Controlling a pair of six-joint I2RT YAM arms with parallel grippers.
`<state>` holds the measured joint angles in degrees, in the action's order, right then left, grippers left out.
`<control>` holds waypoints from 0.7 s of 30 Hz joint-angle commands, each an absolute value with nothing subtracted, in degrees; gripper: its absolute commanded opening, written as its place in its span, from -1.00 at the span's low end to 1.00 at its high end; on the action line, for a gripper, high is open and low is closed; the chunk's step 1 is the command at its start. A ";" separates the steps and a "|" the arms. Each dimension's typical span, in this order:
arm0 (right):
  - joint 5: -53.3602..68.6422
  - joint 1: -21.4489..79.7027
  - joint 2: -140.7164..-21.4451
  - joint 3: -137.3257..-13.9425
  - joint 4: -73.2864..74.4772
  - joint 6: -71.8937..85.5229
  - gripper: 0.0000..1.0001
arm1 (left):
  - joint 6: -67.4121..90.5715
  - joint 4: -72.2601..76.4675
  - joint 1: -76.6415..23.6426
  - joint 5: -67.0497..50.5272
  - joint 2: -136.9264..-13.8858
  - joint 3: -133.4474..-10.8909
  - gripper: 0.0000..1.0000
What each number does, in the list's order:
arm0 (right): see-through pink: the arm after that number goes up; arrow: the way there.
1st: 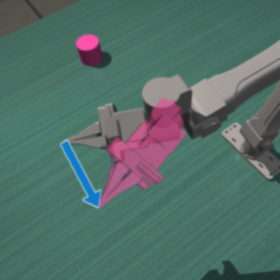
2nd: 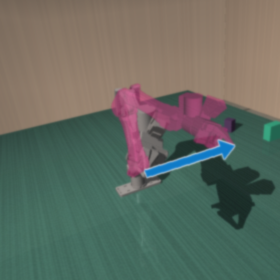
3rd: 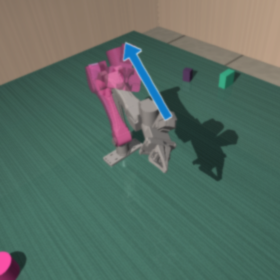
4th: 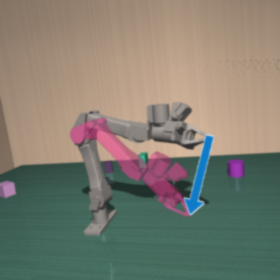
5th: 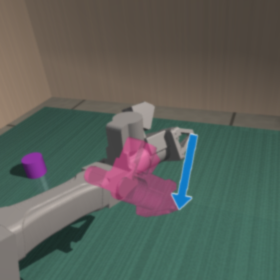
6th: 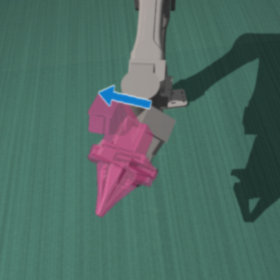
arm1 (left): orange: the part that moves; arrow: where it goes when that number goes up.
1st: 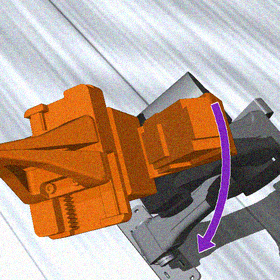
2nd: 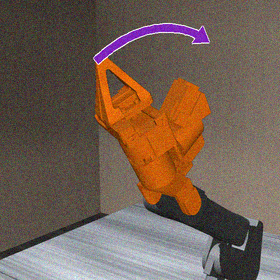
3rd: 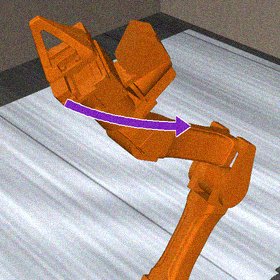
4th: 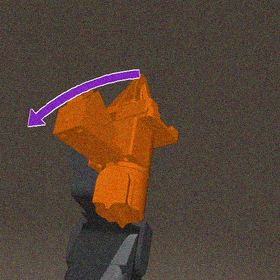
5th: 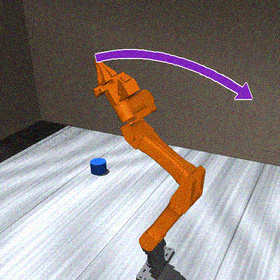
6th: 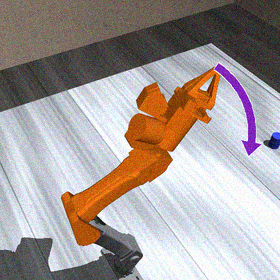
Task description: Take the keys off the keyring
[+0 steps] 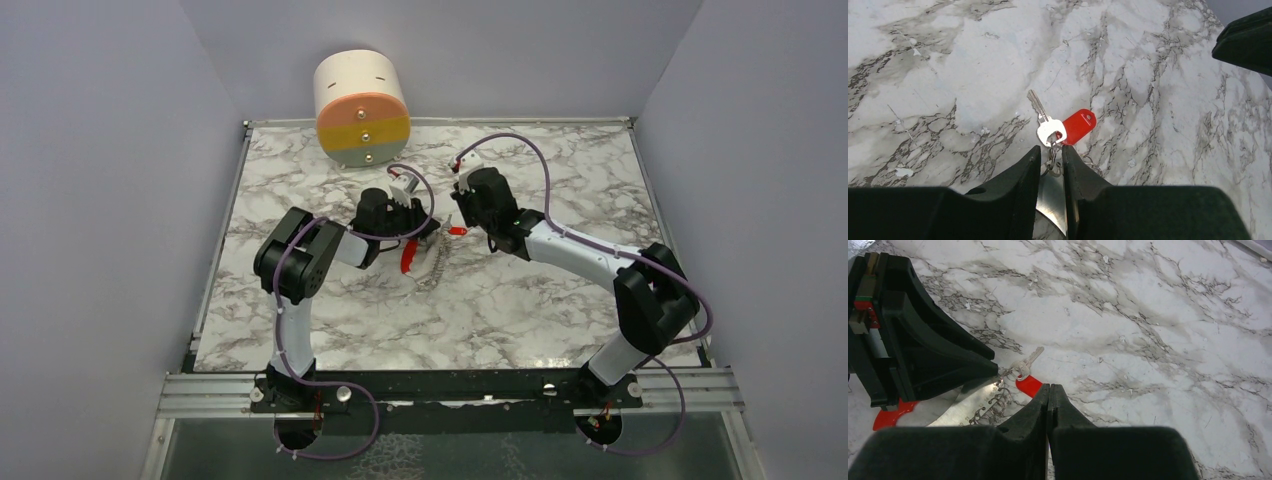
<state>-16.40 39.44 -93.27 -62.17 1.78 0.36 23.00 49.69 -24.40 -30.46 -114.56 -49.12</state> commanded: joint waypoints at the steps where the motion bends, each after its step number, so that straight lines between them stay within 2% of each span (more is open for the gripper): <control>1: -17.75 39.90 -91.26 -62.04 1.66 0.81 -0.99 | 22.68 51.26 -24.78 -31.56 -115.87 -50.29 -0.50; 9: -17.40 39.90 -91.52 -62.23 1.62 0.84 -0.99 | 23.06 51.30 -24.74 -32.22 -116.76 -50.39 -0.45; 21: -17.64 39.90 -91.62 -61.79 1.57 0.78 -0.99 | 23.72 51.37 -25.69 -32.80 -118.39 -51.21 -0.52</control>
